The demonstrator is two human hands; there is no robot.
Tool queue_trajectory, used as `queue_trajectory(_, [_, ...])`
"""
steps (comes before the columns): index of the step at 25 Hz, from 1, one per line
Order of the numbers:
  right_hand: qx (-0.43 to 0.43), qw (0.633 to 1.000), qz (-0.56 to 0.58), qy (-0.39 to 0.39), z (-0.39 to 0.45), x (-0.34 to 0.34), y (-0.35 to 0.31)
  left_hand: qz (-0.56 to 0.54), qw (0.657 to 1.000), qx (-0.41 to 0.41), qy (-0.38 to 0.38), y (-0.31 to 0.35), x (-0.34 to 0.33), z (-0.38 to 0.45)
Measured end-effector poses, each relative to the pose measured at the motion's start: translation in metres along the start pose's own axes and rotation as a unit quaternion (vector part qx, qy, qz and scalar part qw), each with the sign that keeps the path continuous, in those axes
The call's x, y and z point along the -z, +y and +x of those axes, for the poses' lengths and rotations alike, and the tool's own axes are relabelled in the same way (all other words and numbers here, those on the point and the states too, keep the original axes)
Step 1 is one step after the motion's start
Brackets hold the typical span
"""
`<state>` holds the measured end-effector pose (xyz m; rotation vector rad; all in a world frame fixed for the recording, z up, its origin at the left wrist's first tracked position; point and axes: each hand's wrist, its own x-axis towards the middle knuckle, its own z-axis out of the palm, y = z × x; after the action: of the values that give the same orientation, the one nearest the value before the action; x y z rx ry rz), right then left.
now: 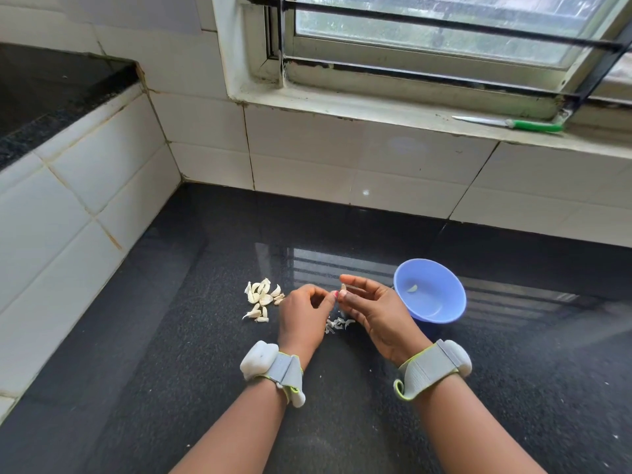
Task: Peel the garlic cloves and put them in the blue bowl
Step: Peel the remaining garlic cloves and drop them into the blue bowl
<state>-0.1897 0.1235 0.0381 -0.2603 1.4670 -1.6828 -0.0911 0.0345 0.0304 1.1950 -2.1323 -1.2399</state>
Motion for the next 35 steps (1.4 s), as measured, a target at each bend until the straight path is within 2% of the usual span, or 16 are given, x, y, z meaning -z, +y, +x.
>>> queue_trajectory(3, [0.025, 0.997, -0.066, 0.033, 0.0, 0.002, 0.001, -0.023, 1.0, -0.008, 0.007, 0.0, 0.002, 0.002])
queue_trajectory(8, [0.058, 0.99, -0.125, 0.041, 0.003, -0.002, 0.003, -0.051, 0.997, -0.054, 0.003, 0.002, 0.003, 0.0])
queue_trajectory(17, [0.105, 0.97, -0.212, 0.049, 0.0, -0.003, 0.003, 0.014, 0.995, -0.096, 0.014, 0.003, 0.006, 0.001])
queue_trajectory(22, [0.108, 0.963, -0.242, 0.038, 0.001, -0.001, 0.004, 0.018, 0.996, -0.09, 0.008, 0.002, 0.008, 0.001])
queue_trajectory(26, [0.075, 0.984, -0.159, 0.009, 0.0, -0.002, 0.003, -0.017, 0.999, -0.042, -0.023, 0.002, 0.01, 0.005])
queue_trajectory(29, [0.054, 0.994, -0.1, -0.004, -0.001, -0.001, 0.003, -0.109, 0.993, 0.024, -0.043, 0.002, 0.01, 0.005])
queue_trajectory(32, [0.041, 0.995, -0.087, -0.025, 0.001, 0.0, 0.008, -0.236, 0.963, 0.106, -0.069, 0.007, 0.009, 0.0])
queue_trajectory(35, [0.002, 1.0, -0.006, -0.022, 0.002, -0.003, 0.009, -0.323, 0.925, 0.175, -0.096, 0.011, 0.008, -0.001])
